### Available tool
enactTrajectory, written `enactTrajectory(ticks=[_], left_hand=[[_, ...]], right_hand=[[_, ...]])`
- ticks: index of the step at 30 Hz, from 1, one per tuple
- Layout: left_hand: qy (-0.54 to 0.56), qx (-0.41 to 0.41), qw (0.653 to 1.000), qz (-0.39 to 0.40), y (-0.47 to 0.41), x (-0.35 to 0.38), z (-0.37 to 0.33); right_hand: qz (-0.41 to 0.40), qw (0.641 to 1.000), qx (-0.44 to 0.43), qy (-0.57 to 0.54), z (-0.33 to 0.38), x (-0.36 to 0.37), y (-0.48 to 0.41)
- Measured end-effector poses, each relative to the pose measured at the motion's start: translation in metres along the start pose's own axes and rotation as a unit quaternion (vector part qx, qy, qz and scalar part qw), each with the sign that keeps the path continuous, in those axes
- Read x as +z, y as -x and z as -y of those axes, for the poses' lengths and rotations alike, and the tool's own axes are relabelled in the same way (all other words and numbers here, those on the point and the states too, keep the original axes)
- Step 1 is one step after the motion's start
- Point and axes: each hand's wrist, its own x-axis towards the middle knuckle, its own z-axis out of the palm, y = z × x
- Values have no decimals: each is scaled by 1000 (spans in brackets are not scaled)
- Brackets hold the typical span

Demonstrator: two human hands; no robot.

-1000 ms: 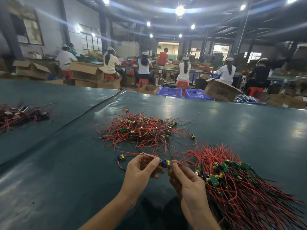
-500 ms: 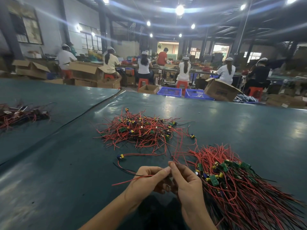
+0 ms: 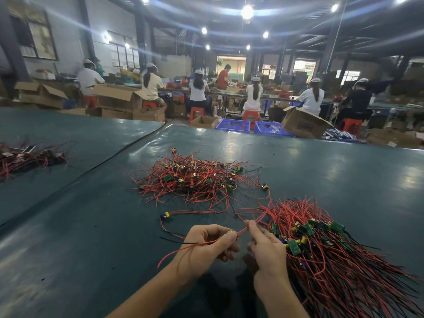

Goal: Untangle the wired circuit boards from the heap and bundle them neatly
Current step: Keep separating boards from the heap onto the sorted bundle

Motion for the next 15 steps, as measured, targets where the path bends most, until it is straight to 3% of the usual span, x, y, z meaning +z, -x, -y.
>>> enactTrajectory(ticks=[9, 11, 15], left_hand=[[25, 6, 999, 33, 2, -6, -11], [23, 15, 999, 17, 2, -7, -11], [46, 16, 999, -10, 0, -8, -10]], right_hand=[[-45, 988, -31, -146, 18, -24, -19], [-42, 988, -47, -139, 17, -22, -17], [17, 997, -74, -25, 4, -11, -3]])
